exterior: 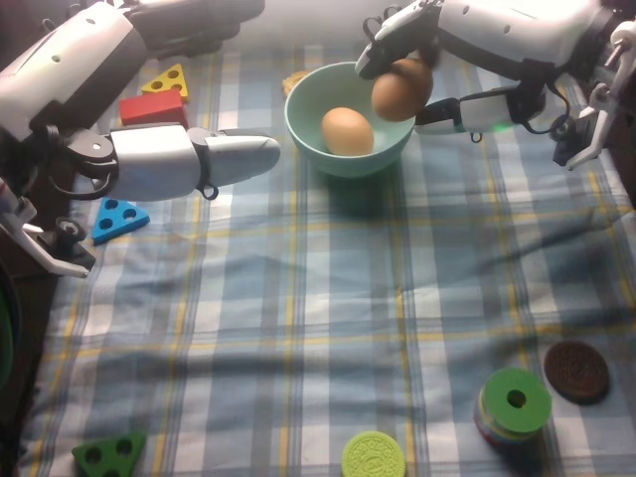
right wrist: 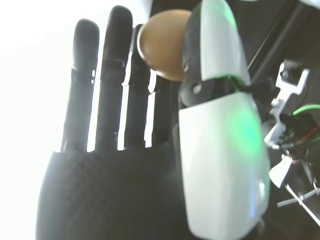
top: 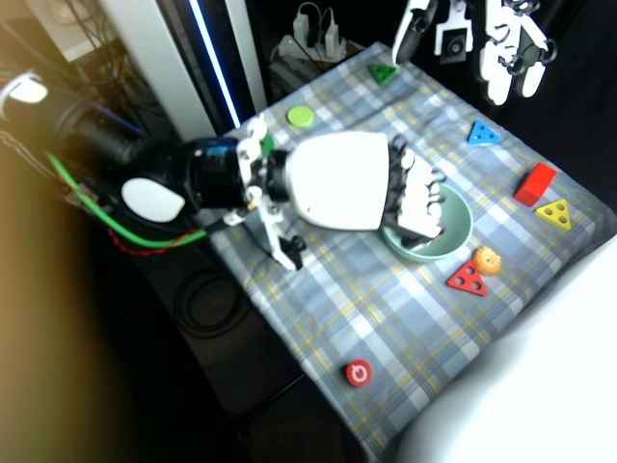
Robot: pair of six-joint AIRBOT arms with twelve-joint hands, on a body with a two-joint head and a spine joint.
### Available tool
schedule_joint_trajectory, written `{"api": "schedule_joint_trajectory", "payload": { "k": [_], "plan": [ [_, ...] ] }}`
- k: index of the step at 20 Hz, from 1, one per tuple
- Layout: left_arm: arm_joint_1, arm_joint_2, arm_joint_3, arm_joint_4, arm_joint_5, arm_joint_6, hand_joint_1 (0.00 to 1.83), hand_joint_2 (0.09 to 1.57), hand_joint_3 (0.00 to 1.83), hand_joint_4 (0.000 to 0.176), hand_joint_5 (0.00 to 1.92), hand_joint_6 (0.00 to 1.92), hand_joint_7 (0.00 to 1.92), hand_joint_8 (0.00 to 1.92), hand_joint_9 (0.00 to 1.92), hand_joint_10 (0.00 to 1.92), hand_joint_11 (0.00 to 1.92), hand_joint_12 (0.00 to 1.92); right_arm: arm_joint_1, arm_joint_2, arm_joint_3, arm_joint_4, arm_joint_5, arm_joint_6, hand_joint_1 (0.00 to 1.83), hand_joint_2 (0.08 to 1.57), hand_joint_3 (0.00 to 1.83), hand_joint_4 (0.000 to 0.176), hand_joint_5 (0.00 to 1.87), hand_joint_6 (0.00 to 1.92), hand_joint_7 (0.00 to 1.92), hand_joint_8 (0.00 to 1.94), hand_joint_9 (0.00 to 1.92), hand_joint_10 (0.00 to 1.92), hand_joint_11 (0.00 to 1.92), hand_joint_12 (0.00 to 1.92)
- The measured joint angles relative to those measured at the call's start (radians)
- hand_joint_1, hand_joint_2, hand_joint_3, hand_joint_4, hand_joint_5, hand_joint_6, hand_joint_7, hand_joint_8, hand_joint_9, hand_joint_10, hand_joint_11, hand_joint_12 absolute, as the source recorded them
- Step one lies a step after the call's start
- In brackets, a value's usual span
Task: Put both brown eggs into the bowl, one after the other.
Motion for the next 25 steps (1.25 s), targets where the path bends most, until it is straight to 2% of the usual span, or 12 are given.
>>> {"api": "schedule_joint_trajectory", "payload": {
  "k": [1, 3, 6, 12, 15, 17, 18, 20, 21, 22, 24, 25],
  "plan": [
    [0.0, 0.0, 0.0, -0.001, 0.0, 0.0, 0.78, 0.92, 0.0, 0.094, 0.48, 0.01, 0.53, 0.01, 0.59, 0.02, 0.0, 0.78, 0.0, 0.0, -0.001, 0.0, 0.002, -0.003, 1.19, 1.03, 0.0, 0.0, 0.83, 0.36, 0.87, 0.21, 0.77, 0.37, 0.34, 1.28],
    [0.0, 0.0, 0.0, -0.002, -0.001, 0.0, 0.79, 0.91, 0.0, 0.093, 0.5, 0.01, 0.55, 0.0, 0.59, 0.01, 0.0, 0.78, 0.0, 0.0, -0.003, -0.007, 0.002, -0.003, 1.23, 0.99, 0.0, 0.0, 0.76, 0.03, 0.88, 0.03, 0.77, 0.2, 0.21, 1.22],
    [0.0, 0.0, 0.0, -0.002, -0.001, 0.0, 0.78, 0.91, 0.0, 0.117, 0.49, 0.0, 0.56, 0.0, 0.6, 0.01, 0.0, 0.76, 0.0, 0.0, -0.003, -0.006, 0.002, -0.003, 1.22, 0.99, 0.0, 0.0, 0.63, 0.0, 0.74, 0.0, 0.72, 0.12, 0.17, 1.25],
    [0.006, 0.0, 0.0, -0.001, -0.01, -0.021, 0.77, 0.92, 0.0, 0.108, 0.53, 0.0, 0.57, 0.0, 0.59, 0.01, 0.0, 0.8, 0.0, 0.0, -0.023, 0.003, -0.001, -0.003, 1.3, 0.98, 0.0, 0.0, 0.6, 0.0, 0.62, 0.0, 0.73, 0.07, 0.26, 1.09],
    [0.02, 0.007, -0.009, 0.006, -0.04, -0.082, 0.81, 0.89, 0.0, 0.069, 0.58, 0.01, 0.62, 0.01, 0.62, 0.01, 0.0, 0.86, -0.048, 0.047, -0.068, 0.055, 0.071, -0.003, 1.22, 1.01, 0.0, 0.031, 0.58, 0.0, 0.59, 0.0, 0.68, 0.01, 0.18, 1.09],
    [0.046, 0.022, -0.009, 0.038, -0.102, -0.196, 0.92, 0.87, 0.0, 0.057, 0.54, 0.0, 0.63, 0.0, 0.62, 0.01, 0.0, 0.93, -0.121, 0.101, -0.111, 0.129, 0.17, -0.004, 1.03, 1.09, 0.0, 0.004, 0.56, 0.0, 0.57, 0.0, 0.6, 0.0, 0.17, 1.11],
    [0.066, 0.031, -0.009, 0.056, -0.147, -0.264, 0.92, 0.87, 0.0, 0.077, 0.49, 0.0, 0.59, 0.0, 0.56, 0.0, 0.0, 0.97, -0.158, 0.13, -0.137, 0.165, 0.222, -0.005, 0.96, 1.16, 0.01, 0.0, 0.53, 0.0, 0.56, 0.0, 0.6, 0.0, 0.24, 0.95],
    [0.127, 0.043, 0.008, 0.091, -0.258, -0.466, 0.87, 0.91, 0.0, 0.032, 0.41, 0.0, 0.53, 0.0, 0.52, 0.0, 0.01, 1.13, -0.251, 0.191, -0.2, 0.247, 0.382, -0.007, 0.75, 1.25, 0.0, 0.0, 0.54, 0.0, 0.57, 0.0, 0.6, 0.0, 0.28, 0.8],
    [0.156, 0.042, 0.027, 0.092, -0.305, -0.56, 0.83, 0.92, 0.01, 0.013, 0.36, 0.0, 0.49, 0.0, 0.47, 0.0, 0.0, 1.07, -0.299, 0.209, -0.226, 0.288, 0.465, -0.008, 0.86, 1.34, 0.0, 0.0, 0.56, 0.0, 0.6, 0.0, 0.64, 0.01, 0.28, 0.9],
    [0.201, 0.031, 0.063, 0.085, -0.375, -0.71, 0.79, 0.95, 0.01, 0.065, 0.26, 0.0, 0.48, 0.0, 0.43, 0.01, 0.0, 0.85, -0.367, 0.222, -0.259, 0.339, 0.579, -0.006, 0.75, 1.39, 0.01, 0.0, 0.55, 0.0, 0.62, 0.01, 0.68, 0.02, 0.28, 0.93],
    [0.267, -0.005, 0.121, 0.036, -0.456, -0.919, 0.87, 0.96, 0.01, 0.056, 0.18, 0.0, 0.44, 0.0, 0.39, 0.0, 0.0, 0.64, -0.452, 0.225, -0.285, 0.378, 0.682, 0.008, 0.57, 1.38, 0.0, 0.0, 0.46, 0.0, 0.6, 0.0, 0.68, 0.01, 0.22, 0.98],
    [0.299, -0.025, 0.144, 0.006, -0.484, -1.017, 0.9, 0.91, 0.0, 0.057, 0.2, 0.0, 0.52, 0.01, 0.49, 0.02, 0.0, 0.83, -0.488, 0.224, -0.294, 0.395, 0.723, 0.026, 0.53, 1.34, 0.0, 0.005, 0.43, 0.0, 0.62, 0.0, 0.71, 0.01, 0.26, 0.94]
  ]
}}
